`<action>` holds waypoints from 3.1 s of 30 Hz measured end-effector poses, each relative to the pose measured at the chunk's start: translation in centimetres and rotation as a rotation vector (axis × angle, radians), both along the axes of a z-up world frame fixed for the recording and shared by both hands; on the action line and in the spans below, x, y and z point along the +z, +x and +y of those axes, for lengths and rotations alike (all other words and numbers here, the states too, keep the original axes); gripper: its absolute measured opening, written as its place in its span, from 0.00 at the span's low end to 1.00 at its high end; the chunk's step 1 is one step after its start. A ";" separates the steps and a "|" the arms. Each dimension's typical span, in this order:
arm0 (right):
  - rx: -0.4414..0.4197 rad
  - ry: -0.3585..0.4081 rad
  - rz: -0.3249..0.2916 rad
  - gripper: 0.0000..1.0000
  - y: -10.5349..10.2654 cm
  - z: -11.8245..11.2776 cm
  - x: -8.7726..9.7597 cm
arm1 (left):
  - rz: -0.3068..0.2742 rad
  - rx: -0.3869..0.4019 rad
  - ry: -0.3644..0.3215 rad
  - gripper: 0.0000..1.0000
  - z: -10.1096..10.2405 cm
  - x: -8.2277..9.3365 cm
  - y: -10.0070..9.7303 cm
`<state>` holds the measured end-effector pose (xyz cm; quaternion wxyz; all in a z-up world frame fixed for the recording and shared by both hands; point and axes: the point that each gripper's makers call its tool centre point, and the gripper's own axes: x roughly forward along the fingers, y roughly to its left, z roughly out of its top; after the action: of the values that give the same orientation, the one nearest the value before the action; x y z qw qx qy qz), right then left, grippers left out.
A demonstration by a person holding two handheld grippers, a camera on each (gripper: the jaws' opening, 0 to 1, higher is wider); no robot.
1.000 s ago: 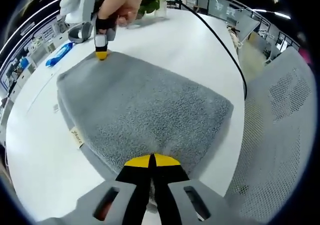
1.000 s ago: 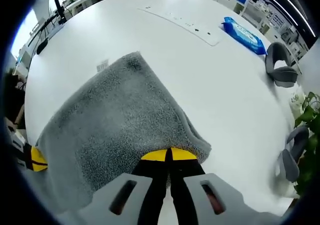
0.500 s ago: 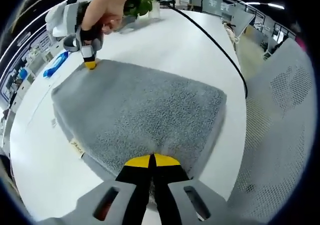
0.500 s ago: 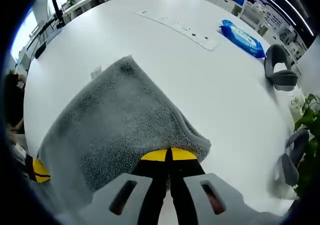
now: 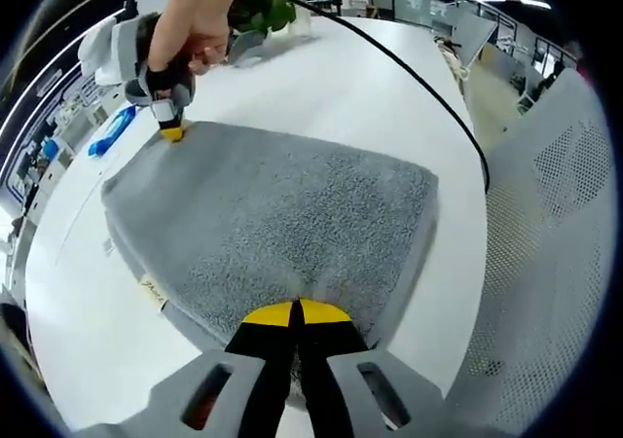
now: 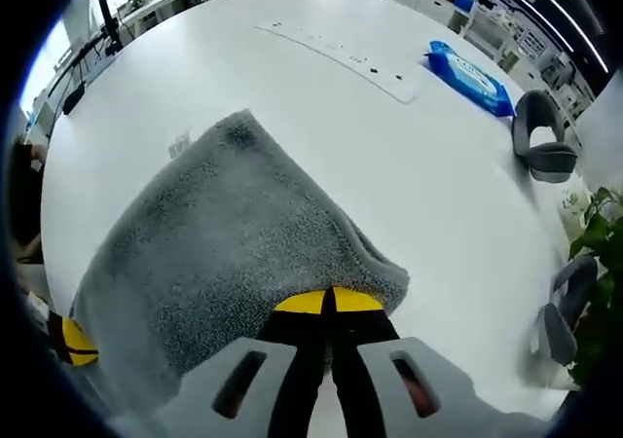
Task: Fold the towel on the table until its edges align and the towel forms a compact rectangular stack.
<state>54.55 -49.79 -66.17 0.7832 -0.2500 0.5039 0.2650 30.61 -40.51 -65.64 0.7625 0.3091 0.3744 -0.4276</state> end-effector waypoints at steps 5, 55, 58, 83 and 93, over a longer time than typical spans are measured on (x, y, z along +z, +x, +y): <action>-0.145 0.064 -0.012 0.00 -0.2 -0.3 0.5 | 0.004 -0.006 -0.001 0.00 0.0 0.0 0.0; 0.182 0.424 -0.003 0.00 -26.6 6.0 3.6 | -0.004 -0.111 -0.126 0.00 0.3 0.4 -0.5; 0.212 0.388 0.029 0.00 -27.5 5.9 2.6 | 0.002 -0.118 -0.119 0.00 0.5 0.7 -0.7; 0.344 0.341 0.029 0.14 -29.5 6.3 0.9 | -0.012 -0.240 -0.132 0.01 -0.5 0.5 -4.4; 0.416 0.290 0.006 0.16 -29.8 6.3 0.8 | 0.019 -0.258 -0.144 0.12 0.3 0.4 -4.7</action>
<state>24.78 -43.45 -65.34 0.7380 -0.2328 0.4006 0.4906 25.89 -40.25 -65.20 0.7177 0.2952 0.3071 -0.5509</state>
